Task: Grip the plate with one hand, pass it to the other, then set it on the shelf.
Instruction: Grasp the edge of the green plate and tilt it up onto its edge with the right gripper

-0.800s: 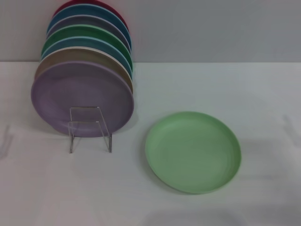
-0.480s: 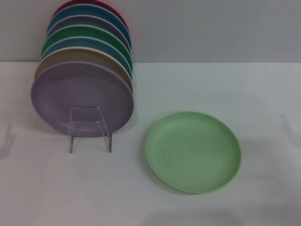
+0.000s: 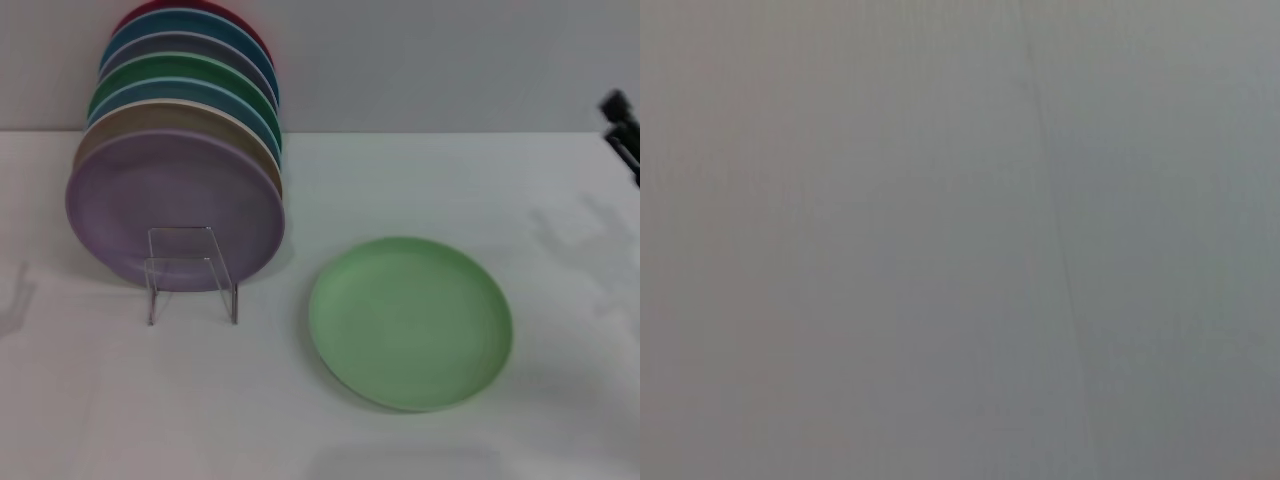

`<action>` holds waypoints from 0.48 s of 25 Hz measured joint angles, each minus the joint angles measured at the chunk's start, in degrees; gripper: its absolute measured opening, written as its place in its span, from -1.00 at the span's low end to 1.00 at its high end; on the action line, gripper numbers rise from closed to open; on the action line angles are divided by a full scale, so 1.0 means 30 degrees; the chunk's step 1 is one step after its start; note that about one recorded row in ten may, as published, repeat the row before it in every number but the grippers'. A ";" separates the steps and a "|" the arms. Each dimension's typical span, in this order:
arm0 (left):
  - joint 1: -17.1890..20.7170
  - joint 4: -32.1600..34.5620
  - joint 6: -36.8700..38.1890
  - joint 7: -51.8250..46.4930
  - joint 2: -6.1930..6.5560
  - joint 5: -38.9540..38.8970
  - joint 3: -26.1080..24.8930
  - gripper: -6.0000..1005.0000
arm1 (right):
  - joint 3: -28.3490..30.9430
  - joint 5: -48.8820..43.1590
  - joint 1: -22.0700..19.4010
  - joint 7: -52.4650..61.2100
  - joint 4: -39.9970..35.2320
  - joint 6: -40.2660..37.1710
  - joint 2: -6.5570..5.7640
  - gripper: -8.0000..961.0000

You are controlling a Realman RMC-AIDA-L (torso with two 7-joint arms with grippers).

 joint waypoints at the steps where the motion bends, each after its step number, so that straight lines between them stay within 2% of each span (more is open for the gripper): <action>1: 0.0000 0.0000 0.0000 0.0000 0.0000 0.0000 0.0000 0.56 | -0.0757 -0.0652 -0.0256 0.0989 0.1799 -0.1812 -0.0004 0.70; 2: -0.0021 -0.0007 -0.0002 0.0039 0.0001 0.0030 -0.0001 0.56 | -0.2612 -0.1847 -0.0900 0.2982 0.6043 -0.5658 -0.0037 0.70; 3: -0.0014 -0.0021 0.0039 0.0091 -0.0002 0.0064 -0.0001 0.56 | -0.2612 -0.1847 -0.0900 0.2982 0.6043 -0.5658 -0.0037 0.70; 6: 0.0090 -0.0021 0.0081 0.0035 -0.0001 0.0009 -0.0003 0.56 | -0.5013 -0.5119 -0.1523 0.7540 1.1777 -1.1916 -0.0227 0.70; 7: 0.0158 -0.0021 0.0091 -0.0001 -0.0001 -0.0050 -0.0006 0.56 | -0.5568 -0.8910 -0.1542 1.2223 1.4585 -1.4350 -0.0393 0.70; 8: 0.0177 -0.0021 0.0098 -0.0001 0.0000 -0.0057 -0.0008 0.56 | -0.5568 -0.8910 -0.1542 1.2223 1.4585 -1.4350 -0.0393 0.70; 11: 0.0219 -0.0021 0.0099 -0.0001 -0.0001 -0.0063 -0.0002 0.56 | -0.5625 -1.6928 -0.1367 2.0865 1.7908 -1.5564 -0.0515 0.70; 12: 0.0226 -0.0021 0.0093 -0.0002 0.0000 -0.0065 -0.0001 0.56 | -0.5531 -2.3149 -0.1283 2.7060 2.0189 -1.4501 -0.0480 0.70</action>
